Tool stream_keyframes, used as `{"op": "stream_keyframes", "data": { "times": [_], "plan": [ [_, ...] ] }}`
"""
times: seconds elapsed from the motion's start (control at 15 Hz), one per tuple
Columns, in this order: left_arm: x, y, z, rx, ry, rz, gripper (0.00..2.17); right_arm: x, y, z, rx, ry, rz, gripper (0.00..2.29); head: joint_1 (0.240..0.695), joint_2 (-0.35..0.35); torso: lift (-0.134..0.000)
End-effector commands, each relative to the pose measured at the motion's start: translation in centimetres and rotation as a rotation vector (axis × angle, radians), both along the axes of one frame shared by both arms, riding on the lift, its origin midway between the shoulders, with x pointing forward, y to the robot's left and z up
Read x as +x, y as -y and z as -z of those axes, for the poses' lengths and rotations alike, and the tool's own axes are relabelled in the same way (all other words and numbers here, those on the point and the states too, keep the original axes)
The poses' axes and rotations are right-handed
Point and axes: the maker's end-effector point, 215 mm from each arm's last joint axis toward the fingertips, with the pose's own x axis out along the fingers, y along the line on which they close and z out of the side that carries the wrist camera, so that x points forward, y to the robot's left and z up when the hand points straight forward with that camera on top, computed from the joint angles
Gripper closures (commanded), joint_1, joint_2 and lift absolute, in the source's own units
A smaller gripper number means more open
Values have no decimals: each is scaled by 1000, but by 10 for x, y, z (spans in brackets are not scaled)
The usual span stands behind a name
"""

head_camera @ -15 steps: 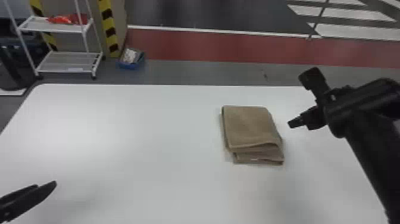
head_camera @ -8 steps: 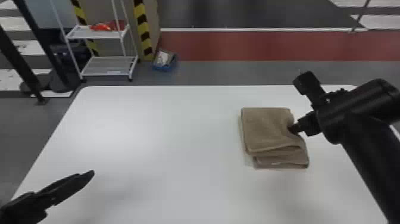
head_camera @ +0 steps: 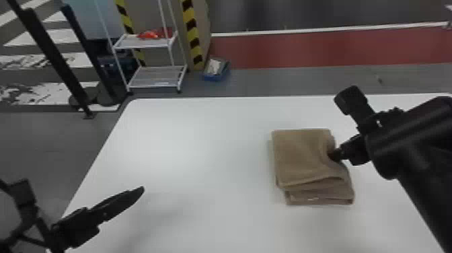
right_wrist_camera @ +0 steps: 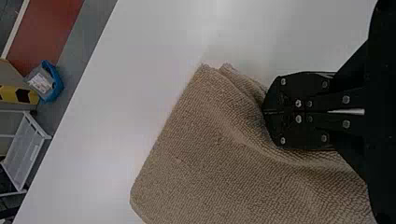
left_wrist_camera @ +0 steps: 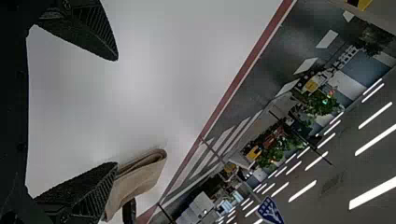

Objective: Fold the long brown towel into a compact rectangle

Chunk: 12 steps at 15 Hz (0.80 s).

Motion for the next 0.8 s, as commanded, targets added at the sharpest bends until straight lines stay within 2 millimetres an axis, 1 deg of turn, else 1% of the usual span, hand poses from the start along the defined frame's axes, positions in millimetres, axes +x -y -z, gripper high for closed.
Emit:
{"op": "stream_keyframes", "data": {
  "times": [0.0,0.07,0.13,0.2,0.4,0.47,0.6,0.67,0.73],
  "plan": [
    [1,-1,-1,-7,3,-4,83,-15,-32,3,14,-15,-37,2192,695,176,-124],
    [1,-1,-1,-8,6,-2,83,-20,-45,4,21,-22,-50,2192,695,189,-124],
    [1,-1,0,-11,5,-3,83,-24,-54,5,26,-30,-58,2192,695,220,-124],
    [1,-1,0,-12,4,-4,83,-30,-62,6,30,-38,-66,2192,695,232,-124],
    [0,-2,0,-14,4,-5,83,-51,-70,5,44,-66,-53,2192,695,270,-124],
    [1,-2,0,-17,4,-3,83,-61,-70,5,55,-84,-42,2189,695,276,-124],
    [1,-1,-1,-18,7,-1,83,-72,-71,5,60,-85,-46,2175,695,286,-124],
    [1,-1,-1,-19,8,0,83,-69,-59,1,40,-58,-37,2091,695,288,-124],
    [1,0,-2,-22,10,2,83,-55,-36,-8,-33,13,-43,1926,695,290,-124]
  ]
}}
